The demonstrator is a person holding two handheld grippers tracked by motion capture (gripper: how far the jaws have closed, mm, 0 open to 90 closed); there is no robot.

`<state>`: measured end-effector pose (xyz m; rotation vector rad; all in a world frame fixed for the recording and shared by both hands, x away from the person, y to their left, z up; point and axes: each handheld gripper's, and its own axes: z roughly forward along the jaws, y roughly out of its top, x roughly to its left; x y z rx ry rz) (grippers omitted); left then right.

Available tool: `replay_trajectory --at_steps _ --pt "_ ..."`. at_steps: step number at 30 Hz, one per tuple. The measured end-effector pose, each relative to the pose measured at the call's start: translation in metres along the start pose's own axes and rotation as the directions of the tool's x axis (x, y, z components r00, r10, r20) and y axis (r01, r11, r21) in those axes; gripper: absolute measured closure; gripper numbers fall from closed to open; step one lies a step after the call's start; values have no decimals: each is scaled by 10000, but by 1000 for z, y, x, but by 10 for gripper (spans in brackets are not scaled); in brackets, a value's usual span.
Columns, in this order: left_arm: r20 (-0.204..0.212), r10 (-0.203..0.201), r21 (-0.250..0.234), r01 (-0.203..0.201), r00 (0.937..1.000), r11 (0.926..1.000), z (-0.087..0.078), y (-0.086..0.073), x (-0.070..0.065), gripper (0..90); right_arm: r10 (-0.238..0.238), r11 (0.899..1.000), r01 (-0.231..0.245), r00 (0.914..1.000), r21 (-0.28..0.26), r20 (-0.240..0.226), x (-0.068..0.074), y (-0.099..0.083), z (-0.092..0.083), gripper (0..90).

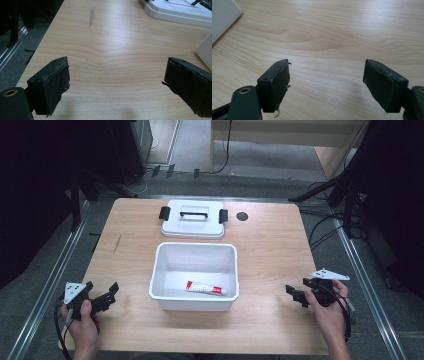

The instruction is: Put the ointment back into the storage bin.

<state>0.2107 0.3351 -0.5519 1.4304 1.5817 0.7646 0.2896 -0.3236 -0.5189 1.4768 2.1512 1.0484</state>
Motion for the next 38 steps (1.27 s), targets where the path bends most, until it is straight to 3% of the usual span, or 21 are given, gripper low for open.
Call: replay_trajectory --at_steps 10,16,22,28,38 --pt "-22 18 -10 -18 10000 10000 -1 0 0 65 -32 9968 58 9995 -797 322 -12 -31 -16 228" --pt "-41 41 4 -41 10000 10000 -1 0 0 65 655 9884 -618 9976 -1386 222 -19 -48 -23 234" --pt "-25 36 5 -36 10000 10000 -1 0 0 65 787 9855 -744 9967 -1522 221 -19 -60 -25 232" --pt "-31 15 -10 -15 10000 10000 0 0 0 65 792 9805 -732 9965 -1823 258 -16 -65 -30 233" --pt "-25 87 24 -87 10000 10000 1 0 -1 65 1131 9785 -1093 9935 -1747 118 -19 -64 -29 276"
